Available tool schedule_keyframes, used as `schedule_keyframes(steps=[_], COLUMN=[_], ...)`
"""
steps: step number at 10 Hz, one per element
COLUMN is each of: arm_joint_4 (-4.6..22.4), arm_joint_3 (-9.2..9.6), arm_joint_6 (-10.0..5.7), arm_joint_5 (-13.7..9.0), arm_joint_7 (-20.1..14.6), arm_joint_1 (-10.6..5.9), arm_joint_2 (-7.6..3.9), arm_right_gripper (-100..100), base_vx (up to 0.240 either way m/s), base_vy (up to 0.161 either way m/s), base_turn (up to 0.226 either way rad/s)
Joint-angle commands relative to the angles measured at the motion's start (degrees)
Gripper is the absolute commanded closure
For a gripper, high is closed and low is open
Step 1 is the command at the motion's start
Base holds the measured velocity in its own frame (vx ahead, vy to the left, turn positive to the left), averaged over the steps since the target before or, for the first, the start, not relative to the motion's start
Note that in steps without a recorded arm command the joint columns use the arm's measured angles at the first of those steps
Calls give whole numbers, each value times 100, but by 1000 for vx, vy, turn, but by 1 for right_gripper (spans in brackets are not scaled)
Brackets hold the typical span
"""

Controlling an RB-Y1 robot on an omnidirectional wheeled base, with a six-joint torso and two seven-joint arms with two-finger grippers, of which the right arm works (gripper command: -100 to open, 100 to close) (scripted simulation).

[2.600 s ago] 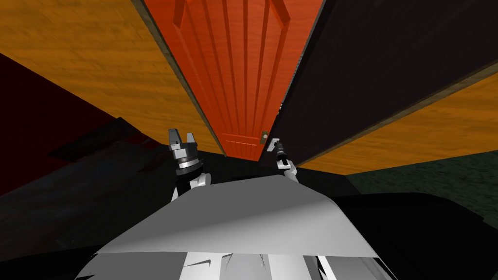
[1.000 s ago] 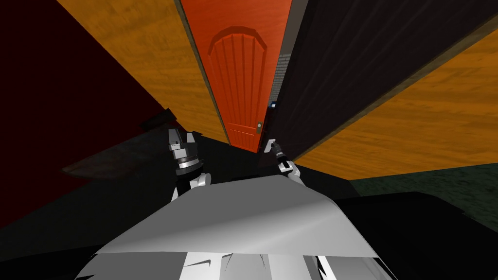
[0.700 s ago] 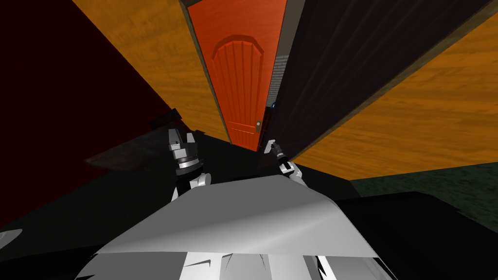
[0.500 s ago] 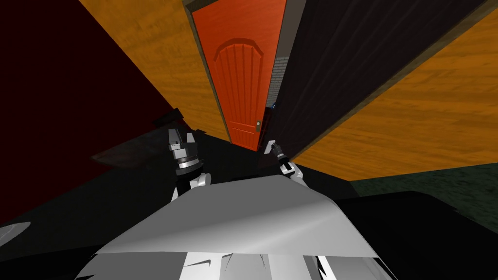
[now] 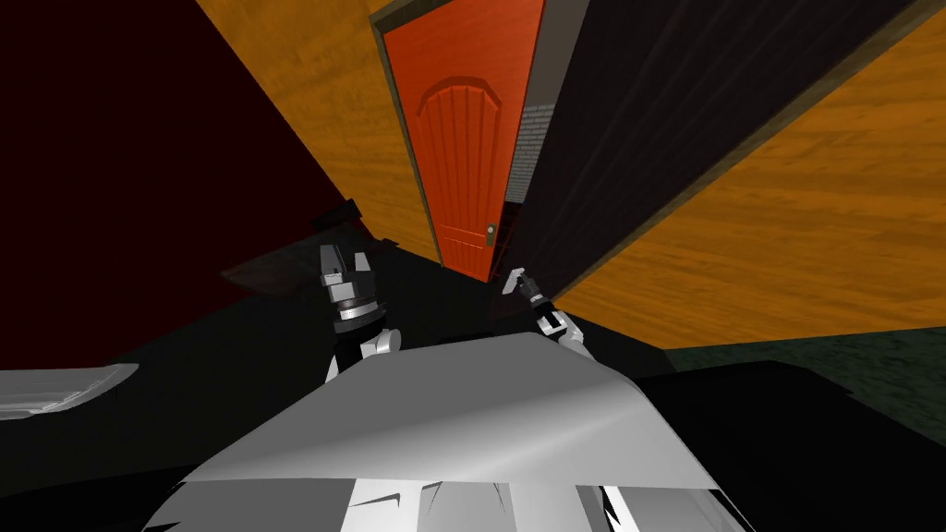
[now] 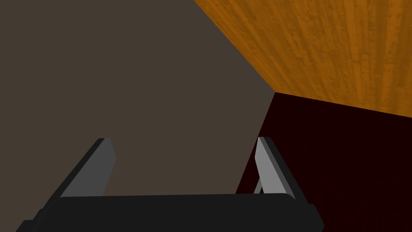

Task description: Pull the door open

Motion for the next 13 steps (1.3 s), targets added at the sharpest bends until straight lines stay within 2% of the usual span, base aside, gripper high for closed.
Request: schedule_keyframes(steps=[1,3,4,5,6,13], arm_joint_4=[-13,-29,-21,27,38,215], arm_joint_3=[48,79,43,76,82,187], arm_joint_6=[-184,-338,-266,-401,-433,-971], arm_joint_5=[38,70,55,74,77,131], arm_joint_7=[-105,-213,-168,-233,-247,-490], arm_joint_1=[90,172,159,191,194,236], arm_joint_2=[-69,-165,-150,-220,-237,-528], arm_right_gripper=[100,100,100,100,100,100], base_vx=[-199,-195,-85,-140,-195,-199], base_vy=[-89,-106,-46,-59,-97,-114], base_turn=[116,95,7,113,137,122])
